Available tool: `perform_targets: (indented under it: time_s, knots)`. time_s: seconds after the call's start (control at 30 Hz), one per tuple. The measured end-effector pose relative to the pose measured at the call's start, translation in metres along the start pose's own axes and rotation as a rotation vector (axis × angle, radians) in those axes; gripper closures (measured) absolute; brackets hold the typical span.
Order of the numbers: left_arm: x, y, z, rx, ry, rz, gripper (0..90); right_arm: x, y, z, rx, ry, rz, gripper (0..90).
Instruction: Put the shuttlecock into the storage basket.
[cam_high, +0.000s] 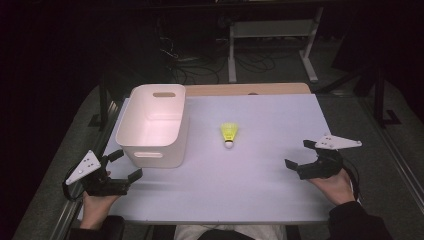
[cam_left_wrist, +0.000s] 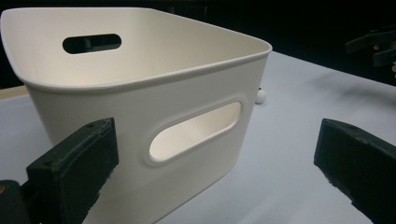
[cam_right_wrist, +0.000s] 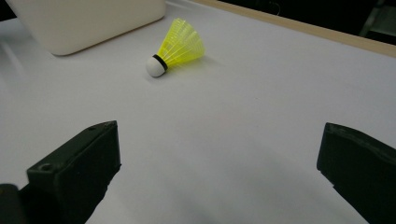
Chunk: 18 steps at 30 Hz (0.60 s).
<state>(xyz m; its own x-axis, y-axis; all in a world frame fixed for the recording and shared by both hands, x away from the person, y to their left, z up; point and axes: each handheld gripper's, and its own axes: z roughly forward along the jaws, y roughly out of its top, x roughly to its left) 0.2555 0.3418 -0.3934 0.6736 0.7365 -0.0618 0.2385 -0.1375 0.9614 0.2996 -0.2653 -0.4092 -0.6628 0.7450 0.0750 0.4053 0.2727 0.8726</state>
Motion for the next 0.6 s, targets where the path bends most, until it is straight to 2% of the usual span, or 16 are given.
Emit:
perform_targets:
  time_s: [0.2, 0.6]
  knots:
    - [-0.0006, -0.0003, 0.0006, 0.008, -0.007, 0.001, 0.0, 0.0013, -0.0012, 0.0008, 0.024, 0.009, 0.0, 0.0]
    - [-0.0018, -0.0006, -0.0004, 0.008, -0.014, -0.001, 0.0, 0.0037, -0.0009, -0.0009, 0.02, 0.022, 0.008, 0.0]
